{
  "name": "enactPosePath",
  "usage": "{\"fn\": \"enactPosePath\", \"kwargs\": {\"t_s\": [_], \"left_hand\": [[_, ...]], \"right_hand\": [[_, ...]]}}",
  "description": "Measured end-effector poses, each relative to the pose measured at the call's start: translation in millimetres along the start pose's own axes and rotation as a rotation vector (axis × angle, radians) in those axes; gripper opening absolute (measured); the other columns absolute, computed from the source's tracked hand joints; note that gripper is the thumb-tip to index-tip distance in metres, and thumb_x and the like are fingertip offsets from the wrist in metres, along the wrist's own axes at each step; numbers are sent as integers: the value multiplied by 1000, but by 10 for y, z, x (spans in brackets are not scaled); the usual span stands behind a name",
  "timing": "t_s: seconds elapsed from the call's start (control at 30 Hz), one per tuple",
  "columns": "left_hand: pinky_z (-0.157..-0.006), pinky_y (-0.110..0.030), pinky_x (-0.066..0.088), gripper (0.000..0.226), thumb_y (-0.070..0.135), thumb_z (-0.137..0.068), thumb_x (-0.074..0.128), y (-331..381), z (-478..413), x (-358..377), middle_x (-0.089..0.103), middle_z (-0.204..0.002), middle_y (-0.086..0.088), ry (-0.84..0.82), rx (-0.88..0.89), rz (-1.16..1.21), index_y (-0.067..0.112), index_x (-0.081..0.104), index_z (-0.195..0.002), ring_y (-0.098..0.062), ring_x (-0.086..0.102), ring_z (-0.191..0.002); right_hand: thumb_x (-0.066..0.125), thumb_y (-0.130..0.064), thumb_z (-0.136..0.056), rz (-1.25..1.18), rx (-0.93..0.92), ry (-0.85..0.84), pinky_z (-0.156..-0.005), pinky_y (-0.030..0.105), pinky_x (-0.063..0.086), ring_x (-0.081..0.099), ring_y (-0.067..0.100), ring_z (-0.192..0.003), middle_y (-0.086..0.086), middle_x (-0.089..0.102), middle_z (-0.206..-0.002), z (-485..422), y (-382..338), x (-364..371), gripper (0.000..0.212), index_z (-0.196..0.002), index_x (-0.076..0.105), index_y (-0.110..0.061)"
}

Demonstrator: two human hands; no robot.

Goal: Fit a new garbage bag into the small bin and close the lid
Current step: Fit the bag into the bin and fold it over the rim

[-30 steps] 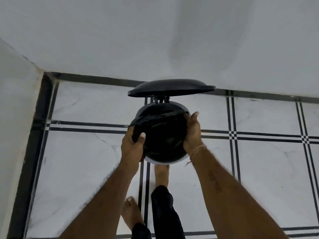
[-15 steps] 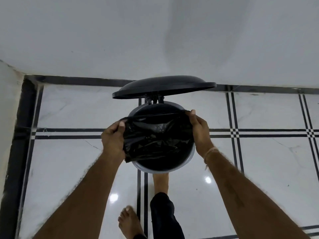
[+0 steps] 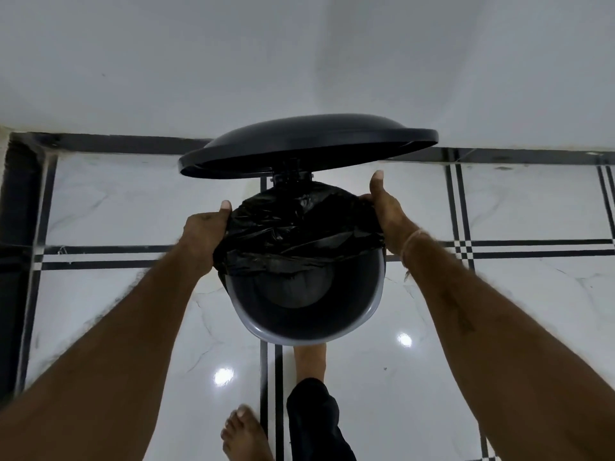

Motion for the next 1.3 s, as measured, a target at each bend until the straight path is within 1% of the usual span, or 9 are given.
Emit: {"fn": "enactPosePath", "kwargs": {"t_s": [0.23, 0.37, 0.5, 0.57, 0.67, 0.8, 0.97, 1.07, 1.3], "left_hand": [[-54, -23, 48, 41, 54, -97, 63, -341, 319, -102, 66, -76, -3, -40, -117, 179, 17, 69, -79, -15, 60, -65], [-53, -22, 50, 28, 47, -95, 67, -628, 557, -54, 72, -78, 2, -104, -224, 402, 20, 74, -95, -12, 64, -64], [-38, -16, 44, 16, 30, -100, 65, -836, 767, 81, 71, -68, 2, -134, -277, 626, 15, 68, -97, -6, 63, -45], [-38, -16, 42, 17, 28, -102, 60, -924, 867, 193, 71, -70, 2, -198, -303, 711, 13, 67, -107, -6, 60, -49], [-47, -15, 50, 22, 24, -109, 47, -1019, 998, 333, 72, -88, -1, -278, -313, 830, 10, 64, -112, -9, 64, -70], [-45, -14, 46, 23, 30, -107, 49, -1229, 1178, 422, 67, -85, 4, -244, -377, 897, 16, 63, -95, -2, 60, -62], [-40, -13, 38, 23, 47, -92, 66, -1459, 1323, 429, 66, -82, 12, -160, -475, 888, 24, 68, -94, 0, 51, -50], [-35, -12, 29, 27, 54, -93, 61, -1486, 1363, 422, 69, -92, 17, -165, -462, 826, 28, 67, -98, -1, 41, -40], [-38, -9, 33, 19, 35, -104, 51, -1336, 1520, 556, 55, -78, 15, -297, -401, 1059, 23, 64, -97, -2, 44, -44]], "right_hand": [[20, -61, -108, 22, -57, 104, -109, 49, 51, 69, 36, -115, 22, 76, -115, 191, 166, -285, 83, -115, 77, -2], [25, -59, -109, -38, 14, 40, -91, 40, 56, 68, 34, -113, 16, 74, -114, 344, 275, -325, 78, -117, 75, 0], [32, -60, -108, -184, 98, 31, -106, 54, 53, 66, 38, -120, 20, 70, -128, 477, 521, -324, 74, -125, 69, 2], [37, -57, -108, -286, 124, 27, -112, 59, 47, 65, 37, -111, 19, 67, -118, 545, 669, -290, 75, -128, 63, 10], [48, -45, -109, -495, 120, 40, -110, 53, 49, 64, 31, -106, 16, 70, -114, 665, 789, -263, 60, -128, 64, 10], [57, -24, -106, -679, 64, 64, -105, 49, 52, 65, 30, -113, 20, 68, -129, 829, 944, -257, 40, -132, 64, 6], [61, -11, -102, -831, 129, 87, -89, 36, 56, 65, 25, -94, 11, 71, -101, 1102, 1317, -131, 7, -104, 67, -6], [64, -13, -100, -898, 149, 83, -80, 31, 59, 73, 18, -86, 6, 77, -95, 1245, 1455, 1, 6, -102, 68, -11], [76, -26, -93, -811, 269, 127, -71, 28, 47, 67, 10, -77, -3, 78, -87, 1482, 1690, 171, 7, -92, 76, -19]]}}
Point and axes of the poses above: each hand's wrist, its own z-axis away from the middle knuckle, its own x-axis out of the palm, y = z × x, the point moved 10 cm from there along -z, towards the middle knuckle
